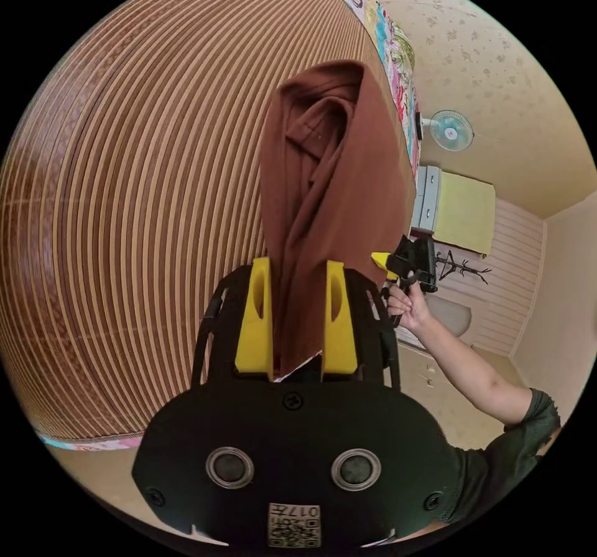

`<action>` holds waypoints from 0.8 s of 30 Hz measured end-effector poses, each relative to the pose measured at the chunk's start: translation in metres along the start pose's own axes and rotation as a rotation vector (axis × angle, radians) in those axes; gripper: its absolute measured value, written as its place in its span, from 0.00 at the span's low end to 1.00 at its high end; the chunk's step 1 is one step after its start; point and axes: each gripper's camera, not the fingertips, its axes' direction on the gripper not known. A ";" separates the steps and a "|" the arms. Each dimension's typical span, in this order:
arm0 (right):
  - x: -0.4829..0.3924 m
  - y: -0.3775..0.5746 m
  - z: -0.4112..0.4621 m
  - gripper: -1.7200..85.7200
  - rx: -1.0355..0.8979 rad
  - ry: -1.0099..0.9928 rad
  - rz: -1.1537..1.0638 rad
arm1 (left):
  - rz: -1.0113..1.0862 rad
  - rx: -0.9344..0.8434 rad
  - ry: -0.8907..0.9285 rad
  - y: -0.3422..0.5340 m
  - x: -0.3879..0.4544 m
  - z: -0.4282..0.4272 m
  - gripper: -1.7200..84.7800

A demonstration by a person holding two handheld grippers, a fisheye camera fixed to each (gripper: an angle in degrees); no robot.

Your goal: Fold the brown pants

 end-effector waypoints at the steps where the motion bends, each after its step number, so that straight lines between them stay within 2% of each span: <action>1: 0.002 0.004 0.002 0.19 -0.012 -0.022 0.011 | -0.056 -0.016 0.010 0.003 0.000 0.000 0.14; 5: -0.008 0.046 0.009 0.10 -0.061 -0.266 -0.076 | 0.072 0.023 -0.003 0.030 0.043 -0.039 0.09; 7: -0.037 0.062 0.011 0.09 -0.081 -0.283 -0.159 | 0.128 0.040 -0.052 0.044 0.063 -0.068 0.08; 12: -0.151 0.107 0.033 0.08 -0.126 -0.370 -0.363 | 0.285 0.126 -0.150 0.095 0.108 -0.170 0.08; 15: -0.226 0.120 0.052 0.08 -0.133 -0.444 -0.451 | 0.337 0.261 -0.158 0.136 0.131 -0.256 0.08; 18: -0.311 0.128 0.087 0.08 -0.131 -0.447 -0.529 | 0.388 0.357 -0.295 0.164 0.153 -0.336 0.08; 20: -0.361 0.131 0.120 0.08 -0.126 -0.390 -0.564 | 0.341 0.432 -0.456 0.170 0.152 -0.384 0.09; 23: -0.409 0.122 0.190 0.09 -0.163 -0.319 -0.546 | 0.164 0.629 -0.472 0.174 0.114 -0.425 0.10; 24: -0.416 0.117 0.222 0.09 -0.225 -0.219 -0.526 | 0.119 0.679 -0.463 0.178 0.104 -0.430 0.11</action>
